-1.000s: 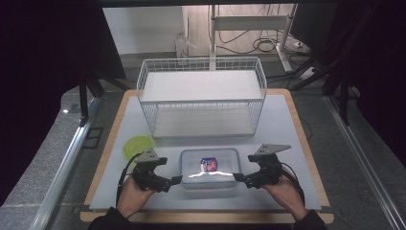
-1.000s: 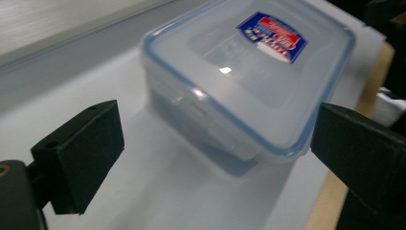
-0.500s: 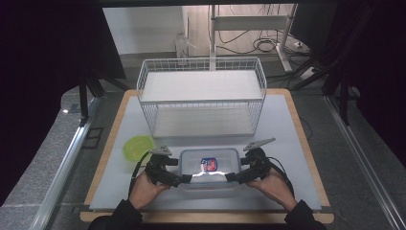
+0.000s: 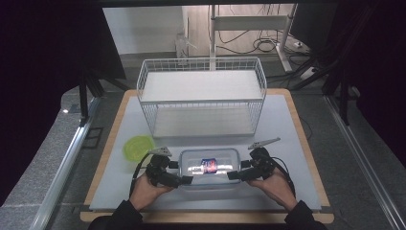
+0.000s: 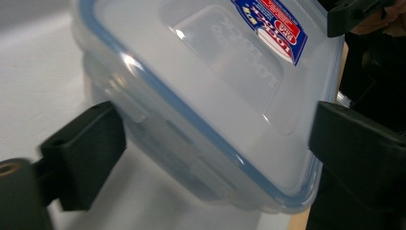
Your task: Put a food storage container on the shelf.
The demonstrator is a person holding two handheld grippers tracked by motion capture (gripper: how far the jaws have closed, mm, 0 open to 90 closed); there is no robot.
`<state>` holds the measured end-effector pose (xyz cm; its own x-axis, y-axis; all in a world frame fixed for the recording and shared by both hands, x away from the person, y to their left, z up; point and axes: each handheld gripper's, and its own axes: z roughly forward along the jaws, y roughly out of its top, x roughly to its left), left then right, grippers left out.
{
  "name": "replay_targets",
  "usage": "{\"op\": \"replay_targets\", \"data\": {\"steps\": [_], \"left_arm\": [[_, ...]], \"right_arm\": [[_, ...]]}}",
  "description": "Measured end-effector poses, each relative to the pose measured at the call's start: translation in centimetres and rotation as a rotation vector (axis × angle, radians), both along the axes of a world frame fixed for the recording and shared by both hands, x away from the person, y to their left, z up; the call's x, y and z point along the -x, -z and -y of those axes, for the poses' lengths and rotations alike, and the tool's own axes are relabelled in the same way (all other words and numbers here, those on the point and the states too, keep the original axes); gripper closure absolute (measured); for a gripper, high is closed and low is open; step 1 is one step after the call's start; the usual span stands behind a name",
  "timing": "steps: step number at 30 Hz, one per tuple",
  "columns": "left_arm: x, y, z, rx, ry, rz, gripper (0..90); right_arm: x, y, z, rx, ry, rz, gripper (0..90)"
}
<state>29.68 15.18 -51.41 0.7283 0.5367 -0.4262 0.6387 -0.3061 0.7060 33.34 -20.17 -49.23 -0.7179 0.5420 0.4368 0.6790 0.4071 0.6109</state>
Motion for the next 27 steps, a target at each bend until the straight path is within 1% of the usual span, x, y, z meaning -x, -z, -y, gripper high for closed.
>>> {"op": "replay_targets", "data": {"steps": [2,4,6,8,10,11,13,16,17,18,20,21,23,24,27], "left_arm": [[0.5,-0.1,-0.2,0.006,-0.004,0.020,15.6],[1.1,-0.3,-0.4,-0.005,-0.002,0.043,19.6],[1.8,-0.5,-0.5,-0.008,-0.007,0.056,23.0],[2.6,-0.6,-0.7,0.003,-0.020,0.068,28.2],[3.2,-0.7,-0.9,0.007,-0.023,0.080,35.1],[3.7,-0.8,-1.0,0.004,-0.024,0.093,37.2],[4.1,-0.8,-1.0,0.007,-0.033,0.103,39.5],[4.5,-0.7,-1.2,0.035,-0.052,0.091,43.1],[4.5,-0.7,-1.3,0.046,-0.056,0.084,44.3],[4.6,-0.6,-1.4,0.057,-0.059,0.081,45.5],[4.7,-0.6,-1.4,0.062,-0.065,0.080,46.3],[4.7,-0.6,-1.4,0.062,-0.068,0.081,46.4],[4.6,-0.5,-1.6,0.091,-0.073,0.065,47.8],[4.6,-0.4,-1.7,0.100,-0.072,0.059,48.8],[4.6,-0.5,-1.6,0.095,-0.078,0.055,49.2]], "right_arm": [[0.6,-0.1,0.2,0.002,-0.002,0.012,21.1],[1.2,-0.3,0.4,0.006,-0.003,0.020,24.3],[1.9,-0.5,0.6,0.013,-0.004,0.030,27.5],[2.4,-0.6,0.7,0.013,-0.003,0.048,31.3],[3.0,-0.8,1.2,-0.006,0.006,0.060,38.4],[3.1,-0.8,1.4,-0.019,0.008,0.061,41.2],[3.5,-0.9,1.8,-0.044,0.015,0.063,45.7],[3.9,-0.8,2.1,-0.069,0.027,0.058,48.5],[3.9,-0.8,2.2,-0.076,0.024,0.064,49.3],[3.9,-0.8,2.2,-0.080,0.027,0.055,49.9],[3.9,-0.8,2.3,-0.092,0.031,0.047,50.6],[3.9,-0.7,2.4,-0.096,0.033,0.044,50.8],[3.8,-0.7,2.4,-0.094,0.031,0.044,51.0],[3.9,-0.8,2.4,-0.092,0.035,0.035,51.2],[3.9,-0.8,2.3,-0.092,0.039,0.036,51.4]]}}
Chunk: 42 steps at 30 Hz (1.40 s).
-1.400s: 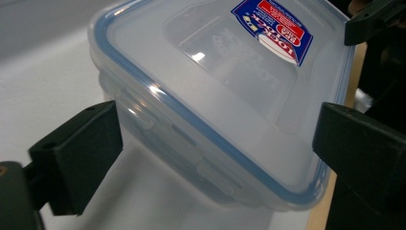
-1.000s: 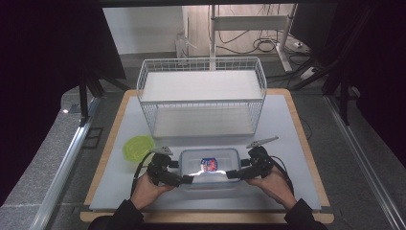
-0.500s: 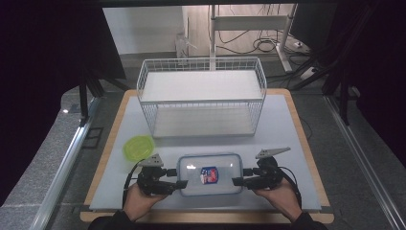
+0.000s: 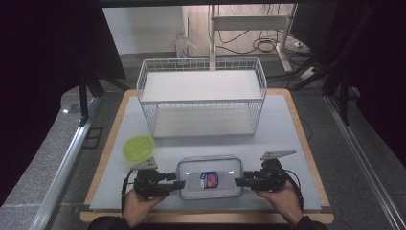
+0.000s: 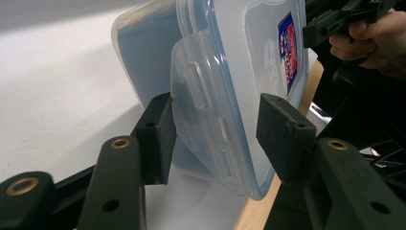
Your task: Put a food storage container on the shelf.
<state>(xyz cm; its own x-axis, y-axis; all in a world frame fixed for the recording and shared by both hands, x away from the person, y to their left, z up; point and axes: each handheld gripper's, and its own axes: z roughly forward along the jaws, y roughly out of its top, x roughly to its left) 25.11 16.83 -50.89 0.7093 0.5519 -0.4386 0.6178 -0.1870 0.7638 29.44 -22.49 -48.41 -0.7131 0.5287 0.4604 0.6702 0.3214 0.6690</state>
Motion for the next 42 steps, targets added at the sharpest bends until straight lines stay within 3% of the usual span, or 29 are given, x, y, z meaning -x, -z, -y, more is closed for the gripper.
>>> {"op": "replay_targets", "data": {"steps": [5,9,16,20,32,42], "left_arm": [[0.0,-0.1,0.1,0.000,-0.017,-0.001,49.7],[0.2,-0.6,0.2,-0.036,-0.044,0.022,51.6],[0.0,-1.2,0.1,-0.026,-0.044,0.030,51.5],[-0.2,-2.3,-0.2,-0.026,-0.045,0.060,51.5],[-1.0,-4.1,-0.7,-0.008,-0.059,0.083,51.0],[-2.5,-6.5,-1.1,-0.015,-0.069,0.117,50.8]], "right_arm": [[0.0,0.0,0.0,0.000,0.007,-0.013,52.2],[0.4,-0.4,-0.3,0.009,0.016,0.034,52.7],[0.4,-0.9,-0.3,-0.016,0.027,0.052,52.9],[0.2,-1.6,-0.2,-0.046,0.027,0.078,53.4],[-0.9,-4.0,-0.5,-0.091,0.019,0.127,54.9],[-2.3,-5.6,-0.8,-0.112,0.020,0.131,54.8]]}}
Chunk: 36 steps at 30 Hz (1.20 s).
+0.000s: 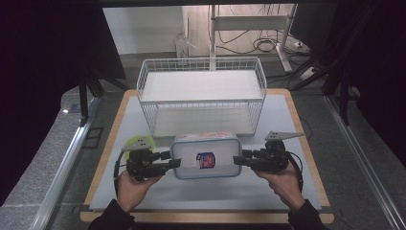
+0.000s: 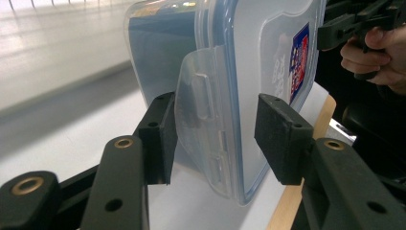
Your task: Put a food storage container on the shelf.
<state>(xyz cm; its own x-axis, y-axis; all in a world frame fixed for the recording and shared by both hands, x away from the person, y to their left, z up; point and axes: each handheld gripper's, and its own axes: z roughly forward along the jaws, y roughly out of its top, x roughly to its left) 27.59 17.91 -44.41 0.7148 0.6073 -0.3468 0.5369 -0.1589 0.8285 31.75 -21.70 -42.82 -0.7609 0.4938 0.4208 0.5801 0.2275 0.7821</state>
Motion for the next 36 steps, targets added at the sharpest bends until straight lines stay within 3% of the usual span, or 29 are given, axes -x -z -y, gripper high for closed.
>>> {"op": "replay_targets", "data": {"steps": [8,23,36], "left_arm": [[-1.2,-1.1,-0.3,0.021,-0.008,0.002,50.9],[-4.2,-5.8,-1.1,0.025,-0.016,0.030,50.9],[-6.7,-8.2,-2.0,0.044,-0.020,0.031,51.1]], "right_arm": [[-1.1,-1.0,-0.3,-0.009,0.006,0.004,54.7],[-4.2,-5.6,-1.0,-0.045,0.021,0.046,54.6],[-6.6,-8.2,-1.8,-0.067,0.038,0.060,54.6]]}}
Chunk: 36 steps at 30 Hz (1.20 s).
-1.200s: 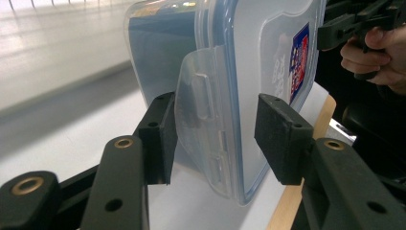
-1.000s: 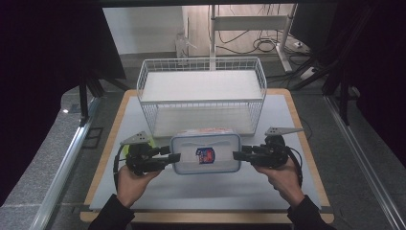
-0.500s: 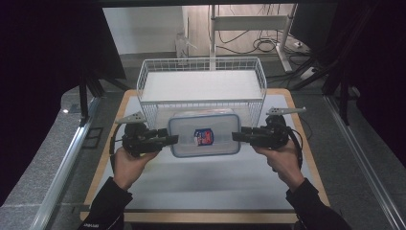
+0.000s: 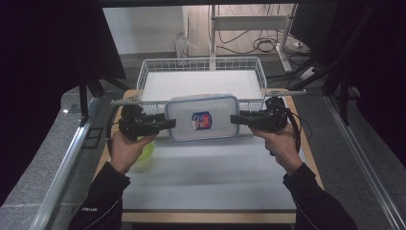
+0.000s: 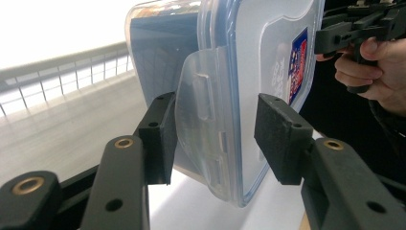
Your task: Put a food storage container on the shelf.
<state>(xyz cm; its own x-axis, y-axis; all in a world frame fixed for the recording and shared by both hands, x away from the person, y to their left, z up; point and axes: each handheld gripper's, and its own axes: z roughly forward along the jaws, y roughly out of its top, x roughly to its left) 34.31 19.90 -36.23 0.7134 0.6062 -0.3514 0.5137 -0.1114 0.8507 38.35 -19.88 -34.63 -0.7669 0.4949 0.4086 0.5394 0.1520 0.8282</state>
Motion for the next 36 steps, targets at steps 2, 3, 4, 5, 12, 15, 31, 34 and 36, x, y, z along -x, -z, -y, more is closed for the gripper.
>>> {"op": "replay_targets", "data": {"steps": [2,3,4,5,12,15,31,34,36], "left_arm": [[-0.8,-0.8,-0.2,0.004,-0.001,0.005,51.1],[-0.8,-0.8,-0.2,0.004,-0.001,0.005,51.1],[-1.2,-1.3,-0.4,0.005,-0.002,0.008,51.1],[-1.5,-1.7,-0.4,0.005,-0.003,0.011,51.1],[-3.4,-3.2,-0.8,0.028,-0.017,0.020,51.2],[-4.2,-3.6,-1.0,0.036,-0.017,0.020,51.3],[-8.6,-4.7,-1.9,0.073,-0.031,-0.016,51.7],[-9.1,-4.7,-1.9,0.072,-0.035,-0.021,51.7],[-9.5,-4.6,-1.8,0.073,-0.040,-0.027,51.6]], "right_arm": [[-0.7,-0.8,-0.2,-0.003,0.006,0.005,54.6],[-0.9,-1.1,-0.3,-0.005,0.008,0.006,54.6],[-1.1,-1.3,-0.4,-0.007,0.010,0.009,54.6],[-1.3,-1.5,-0.4,-0.010,0.012,0.009,54.5],[-3.1,-2.9,-0.8,-0.043,0.033,0.013,54.4],[-3.9,-3.2,-0.9,-0.055,0.041,0.009,54.4],[-8.2,-4.4,-1.9,-0.081,0.086,-0.021,53.7],[-8.6,-4.3,-1.9,-0.085,0.092,-0.038,53.5],[-9.1,-4.1,-1.9,-0.094,0.100,-0.051,53.4]]}}
